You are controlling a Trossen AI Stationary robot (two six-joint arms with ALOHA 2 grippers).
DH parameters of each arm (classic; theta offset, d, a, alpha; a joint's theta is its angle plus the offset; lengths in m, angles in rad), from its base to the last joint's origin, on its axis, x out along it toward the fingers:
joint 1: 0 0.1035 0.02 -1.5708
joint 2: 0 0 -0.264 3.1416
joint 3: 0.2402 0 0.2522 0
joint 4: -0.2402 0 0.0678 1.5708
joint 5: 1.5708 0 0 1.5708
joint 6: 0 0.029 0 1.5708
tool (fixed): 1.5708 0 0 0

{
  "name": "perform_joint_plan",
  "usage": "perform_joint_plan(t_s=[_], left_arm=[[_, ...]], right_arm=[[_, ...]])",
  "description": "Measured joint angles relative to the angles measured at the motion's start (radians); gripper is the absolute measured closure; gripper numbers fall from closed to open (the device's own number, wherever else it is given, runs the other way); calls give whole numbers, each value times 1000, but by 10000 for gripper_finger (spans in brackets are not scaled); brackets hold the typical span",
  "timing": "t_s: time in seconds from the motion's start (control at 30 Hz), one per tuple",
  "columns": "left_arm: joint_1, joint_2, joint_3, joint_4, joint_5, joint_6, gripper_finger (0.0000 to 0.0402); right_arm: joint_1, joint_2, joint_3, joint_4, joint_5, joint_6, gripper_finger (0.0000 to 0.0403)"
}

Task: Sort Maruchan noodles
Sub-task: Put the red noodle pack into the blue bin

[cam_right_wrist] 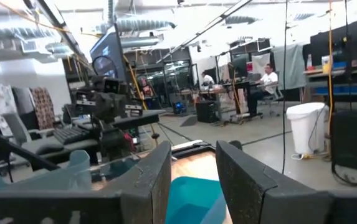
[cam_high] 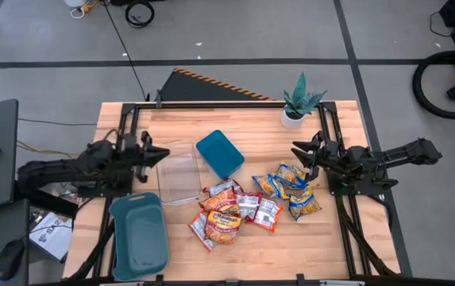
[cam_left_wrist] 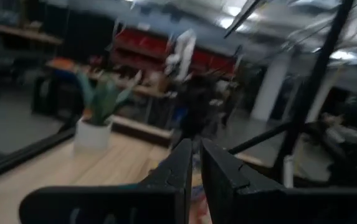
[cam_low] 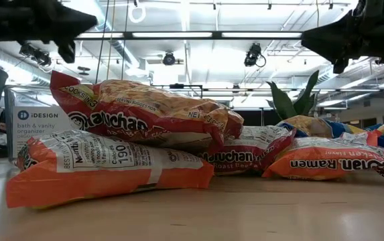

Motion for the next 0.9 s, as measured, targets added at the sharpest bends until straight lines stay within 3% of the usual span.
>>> perform_joint_plan(t_s=[0.23,0.5,0.7,0.9], left_arm=[[0,288,157,-74,8,-11,365],[-21,566,429,-407,182,6,365],[-65,780,649,-576,137,-7,358],[-89,1024,879,-735,141,3,303]], right_arm=[[-71,29,0,13,87,-17,270],[-123,97,0,129,-135,-44,270],[-128,143,33,138,-117,-132,270],[-125,201,109,5,-122,-132,270]])
